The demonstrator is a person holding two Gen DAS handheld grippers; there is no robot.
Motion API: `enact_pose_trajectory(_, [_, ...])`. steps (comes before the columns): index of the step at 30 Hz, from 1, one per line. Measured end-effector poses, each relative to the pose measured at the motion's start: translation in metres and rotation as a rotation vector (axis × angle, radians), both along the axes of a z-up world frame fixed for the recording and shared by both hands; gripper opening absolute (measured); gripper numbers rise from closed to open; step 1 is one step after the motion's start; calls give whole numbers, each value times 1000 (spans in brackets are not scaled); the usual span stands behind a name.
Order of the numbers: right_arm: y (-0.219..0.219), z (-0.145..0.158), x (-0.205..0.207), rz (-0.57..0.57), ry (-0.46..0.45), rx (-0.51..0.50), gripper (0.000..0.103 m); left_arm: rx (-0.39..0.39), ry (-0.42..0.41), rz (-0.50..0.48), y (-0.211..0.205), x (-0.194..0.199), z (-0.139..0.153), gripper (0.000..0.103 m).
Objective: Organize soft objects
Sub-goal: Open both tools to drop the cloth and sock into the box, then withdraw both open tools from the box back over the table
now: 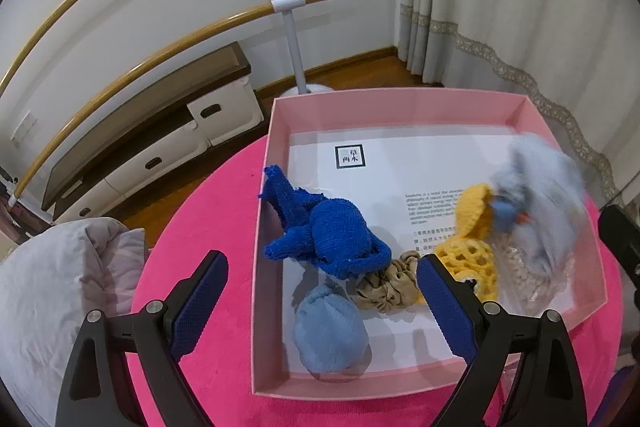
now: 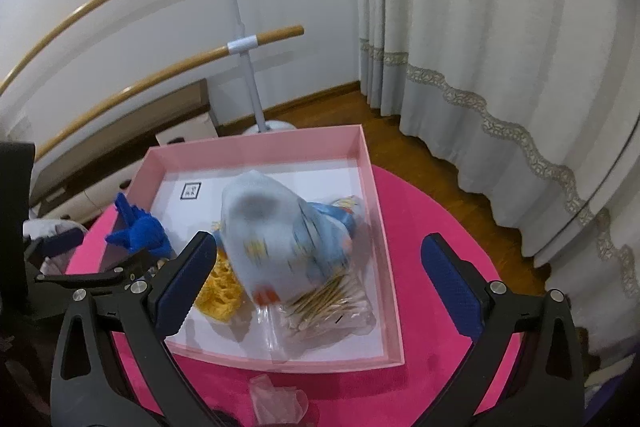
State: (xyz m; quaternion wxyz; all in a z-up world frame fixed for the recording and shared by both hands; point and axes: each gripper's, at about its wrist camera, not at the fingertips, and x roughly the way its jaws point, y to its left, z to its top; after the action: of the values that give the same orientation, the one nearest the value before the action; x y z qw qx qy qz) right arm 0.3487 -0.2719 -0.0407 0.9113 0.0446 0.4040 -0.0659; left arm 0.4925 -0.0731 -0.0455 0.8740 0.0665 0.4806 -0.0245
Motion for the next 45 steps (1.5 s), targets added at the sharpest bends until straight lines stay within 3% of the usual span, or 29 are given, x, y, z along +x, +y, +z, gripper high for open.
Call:
enact_pose_trajectory(14, [0, -1, -9, -8, 40, 19, 103, -31, -9, 26, 13, -33, 14, 95])
enact_pose_trajectory(26, [9, -1, -33, -14, 62, -31, 103, -36, -19, 3, 8, -59, 22, 95])
enact_pose_trajectory(45, [36, 23, -111, 10, -12, -66, 103, -65, -118, 31, 24, -167, 50, 95])
